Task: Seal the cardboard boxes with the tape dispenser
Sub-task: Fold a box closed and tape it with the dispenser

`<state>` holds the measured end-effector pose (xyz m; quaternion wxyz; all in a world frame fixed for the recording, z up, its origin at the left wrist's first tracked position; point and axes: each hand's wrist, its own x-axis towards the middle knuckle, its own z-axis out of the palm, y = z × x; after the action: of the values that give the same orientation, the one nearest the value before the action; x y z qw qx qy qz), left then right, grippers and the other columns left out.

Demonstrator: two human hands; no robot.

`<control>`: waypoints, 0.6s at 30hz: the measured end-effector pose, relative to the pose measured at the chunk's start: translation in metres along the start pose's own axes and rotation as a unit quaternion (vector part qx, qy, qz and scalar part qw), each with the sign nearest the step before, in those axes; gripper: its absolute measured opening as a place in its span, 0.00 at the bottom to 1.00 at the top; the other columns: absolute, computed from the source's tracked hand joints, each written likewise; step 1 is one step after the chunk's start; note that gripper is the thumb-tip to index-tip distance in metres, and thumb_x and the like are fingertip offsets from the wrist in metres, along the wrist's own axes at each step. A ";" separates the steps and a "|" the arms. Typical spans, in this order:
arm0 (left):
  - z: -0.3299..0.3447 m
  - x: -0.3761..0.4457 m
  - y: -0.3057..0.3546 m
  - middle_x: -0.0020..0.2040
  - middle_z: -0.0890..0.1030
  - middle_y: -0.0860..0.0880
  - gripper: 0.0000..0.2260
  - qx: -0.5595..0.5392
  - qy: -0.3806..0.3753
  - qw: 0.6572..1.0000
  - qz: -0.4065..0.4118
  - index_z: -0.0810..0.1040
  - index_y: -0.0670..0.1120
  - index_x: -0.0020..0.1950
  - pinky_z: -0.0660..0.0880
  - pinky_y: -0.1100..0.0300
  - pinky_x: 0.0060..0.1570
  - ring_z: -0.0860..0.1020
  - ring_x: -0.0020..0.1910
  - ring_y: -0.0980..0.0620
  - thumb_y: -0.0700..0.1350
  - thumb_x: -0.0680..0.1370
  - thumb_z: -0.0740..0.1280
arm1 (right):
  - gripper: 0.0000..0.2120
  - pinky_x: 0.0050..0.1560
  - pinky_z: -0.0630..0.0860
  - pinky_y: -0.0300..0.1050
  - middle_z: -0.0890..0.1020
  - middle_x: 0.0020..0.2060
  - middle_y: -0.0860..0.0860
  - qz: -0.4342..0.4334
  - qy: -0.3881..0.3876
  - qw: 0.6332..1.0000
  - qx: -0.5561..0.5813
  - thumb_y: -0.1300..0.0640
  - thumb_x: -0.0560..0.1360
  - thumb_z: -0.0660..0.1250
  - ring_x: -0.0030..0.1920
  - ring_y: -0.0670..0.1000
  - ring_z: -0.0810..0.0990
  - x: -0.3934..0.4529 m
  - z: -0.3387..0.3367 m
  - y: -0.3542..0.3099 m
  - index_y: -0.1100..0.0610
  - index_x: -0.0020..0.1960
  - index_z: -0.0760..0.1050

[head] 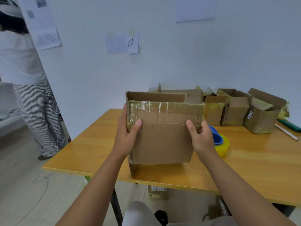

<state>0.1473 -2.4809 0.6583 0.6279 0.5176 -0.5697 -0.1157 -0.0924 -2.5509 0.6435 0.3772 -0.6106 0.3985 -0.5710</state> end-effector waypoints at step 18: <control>-0.012 -0.009 -0.013 0.76 0.66 0.59 0.32 -0.072 0.036 0.996 -0.034 0.52 0.60 0.80 0.65 0.54 0.71 0.66 0.73 0.60 0.64 0.78 0.60 | 0.29 0.58 0.78 0.56 0.76 0.48 0.52 -0.117 -0.030 0.990 -0.072 0.37 0.79 0.62 0.51 0.49 0.77 0.013 0.024 -0.037 0.62 0.65 0.68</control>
<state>0.1605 -2.4740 0.6453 0.6798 0.4935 -0.5188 -0.1586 -0.0659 -2.5479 0.6806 0.2744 -0.6957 0.3530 -0.5622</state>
